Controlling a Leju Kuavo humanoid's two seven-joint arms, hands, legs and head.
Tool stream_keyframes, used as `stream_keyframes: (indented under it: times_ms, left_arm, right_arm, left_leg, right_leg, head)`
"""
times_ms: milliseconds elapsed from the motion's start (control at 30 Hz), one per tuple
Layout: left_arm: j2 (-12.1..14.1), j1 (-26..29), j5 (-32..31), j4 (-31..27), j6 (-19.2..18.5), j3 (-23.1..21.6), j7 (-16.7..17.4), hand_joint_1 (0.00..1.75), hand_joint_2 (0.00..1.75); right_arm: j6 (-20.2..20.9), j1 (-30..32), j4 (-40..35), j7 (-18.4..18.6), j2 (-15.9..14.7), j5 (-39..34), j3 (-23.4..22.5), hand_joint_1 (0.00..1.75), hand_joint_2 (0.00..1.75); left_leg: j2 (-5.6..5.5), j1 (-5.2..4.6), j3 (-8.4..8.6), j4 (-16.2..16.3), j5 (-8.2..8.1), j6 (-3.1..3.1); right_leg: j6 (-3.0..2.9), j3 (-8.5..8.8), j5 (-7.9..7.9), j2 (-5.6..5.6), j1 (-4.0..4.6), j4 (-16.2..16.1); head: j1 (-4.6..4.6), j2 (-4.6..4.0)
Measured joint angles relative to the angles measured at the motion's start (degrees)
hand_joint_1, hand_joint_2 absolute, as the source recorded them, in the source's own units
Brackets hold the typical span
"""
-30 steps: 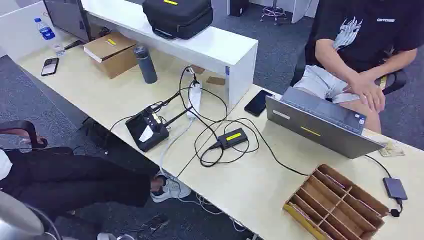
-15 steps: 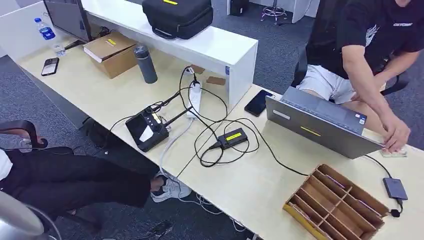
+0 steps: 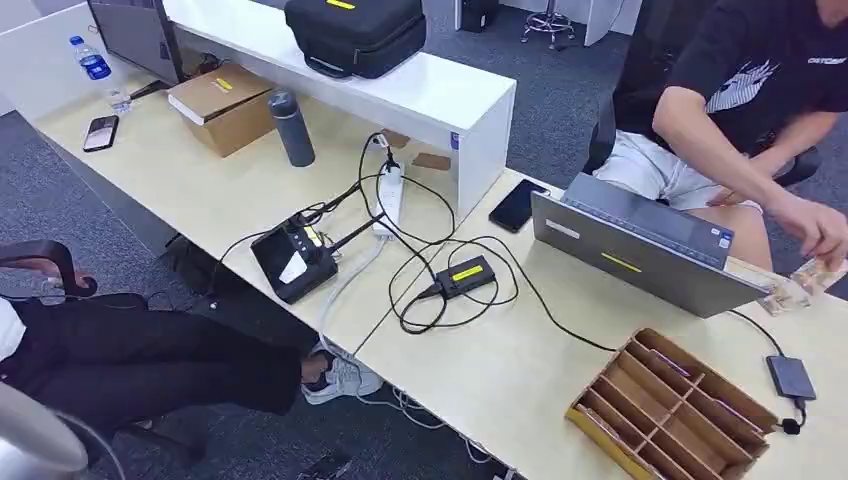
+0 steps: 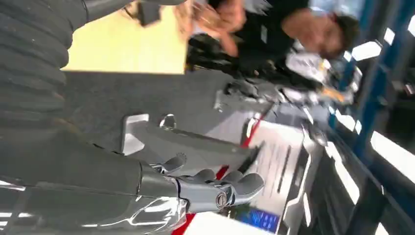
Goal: Pass the card to the sensor for recognition and then transmit it.
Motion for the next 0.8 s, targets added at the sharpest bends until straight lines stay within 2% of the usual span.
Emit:
stream_keyframes:
  times_ms: [67,167,233,300,400,500,600,667,733,800]
  left_arm:
    - [-0.1,0.0,-0.3,0.0,0.1,0.3,-0.1,0.00,1.75]
    - [-0.1,-0.1,-0.9,0.0,0.2,0.3,-0.2,0.00,1.75]
    - [-0.1,-0.1,-1.2,0.0,0.2,0.3,-0.2,0.00,1.75]
    - [-0.1,-0.1,-1.4,0.0,0.2,0.3,-0.3,0.00,1.75]
    - [-0.1,-0.1,-1.4,0.0,0.2,0.3,-0.3,0.00,1.75]
    - [-0.1,-0.1,-1.4,0.0,0.1,0.3,-0.3,0.00,1.75]
    - [-0.1,-0.1,-1.5,0.0,0.1,0.3,-0.3,0.00,1.75]
    - [-0.1,-0.1,-2.0,0.0,0.1,0.3,-0.4,0.00,1.75]
    - [-0.1,-0.1,-2.8,0.0,0.1,0.3,-0.4,0.00,1.75]
    - [0.2,-0.2,-4.0,0.0,-0.2,0.3,-0.5,0.00,1.75]
  right_arm:
    - [-5.3,2.8,-3.8,0.6,0.3,5.8,8.4,0.00,1.75]
    - [-12.4,5.1,-6.3,0.1,0.2,13.1,18.0,0.00,1.75]
    - [-16.2,6.2,-7.1,0.2,-0.2,17.0,23.5,0.00,1.75]
    - [-18.2,6.8,-7.5,0.4,-0.8,19.1,27.7,0.00,1.75]
    - [-18.7,7.4,-7.8,0.4,-1.2,19.6,31.8,0.00,1.75]
    - [-19.0,7.8,-8.1,0.5,-1.6,19.8,33.8,0.00,1.75]
    - [-21.2,7.9,-8.1,0.6,-2.1,23.1,35.2,0.00,1.75]
    - [-25.0,7.9,-8.1,1.4,-2.4,27.8,37.0,0.00,1.75]
    - [-31.3,7.3,-7.8,4.2,-2.9,37.0,40.4,0.00,1.75]
    - [-37.3,4.1,-5.9,12.0,-3.9,49.3,44.7,0.00,1.75]
  left_leg:
    - [0.06,0.02,0.02,0.0,0.00,0.00]
    - [0.03,0.03,0.02,0.0,0.00,-0.01]
    - [0.04,0.03,0.01,0.0,0.00,-0.02]
    - [0.05,0.02,0.01,0.0,0.00,-0.02]
    - [0.03,-0.01,0.02,0.0,0.00,-0.01]
    - [0.04,-0.01,0.02,0.0,0.00,-0.01]
    - [0.04,-0.02,0.02,0.0,0.00,-0.01]
    - [0.04,-0.01,0.01,0.0,0.00,-0.01]
    - [0.06,0.02,-0.03,0.0,0.00,-0.01]
    - [0.23,0.02,0.01,0.0,0.04,-0.07]
  right_leg:
    - [-0.01,-0.06,-0.01,0.05,0.02,0.0]
    - [-0.09,-0.07,-0.07,0.04,0.04,0.1]
    - [-0.09,-0.07,-0.06,0.04,0.04,0.1]
    - [-0.08,-0.07,-0.06,0.04,0.04,0.1]
    - [-0.07,-0.05,-0.05,0.03,0.03,0.1]
    - [-0.07,-0.04,-0.05,0.03,0.02,0.1]
    - [-0.06,-0.04,-0.04,0.03,0.02,0.1]
    - [-0.07,-0.04,-0.04,0.03,0.02,0.1]
    - [-0.07,-0.03,-0.04,0.04,0.02,0.1]
    - [-0.15,-0.08,0.01,0.14,0.03,0.1]
  head:
    - [-0.02,0.00]
    - [0.00,0.00]
    - [0.02,0.00]
    - [0.02,0.00]
    - [0.02,0.00]
    - [0.02,0.00]
    - [0.02,0.00]
    - [0.00,0.00]
    - [0.02,0.00]
    - [0.00,0.00]
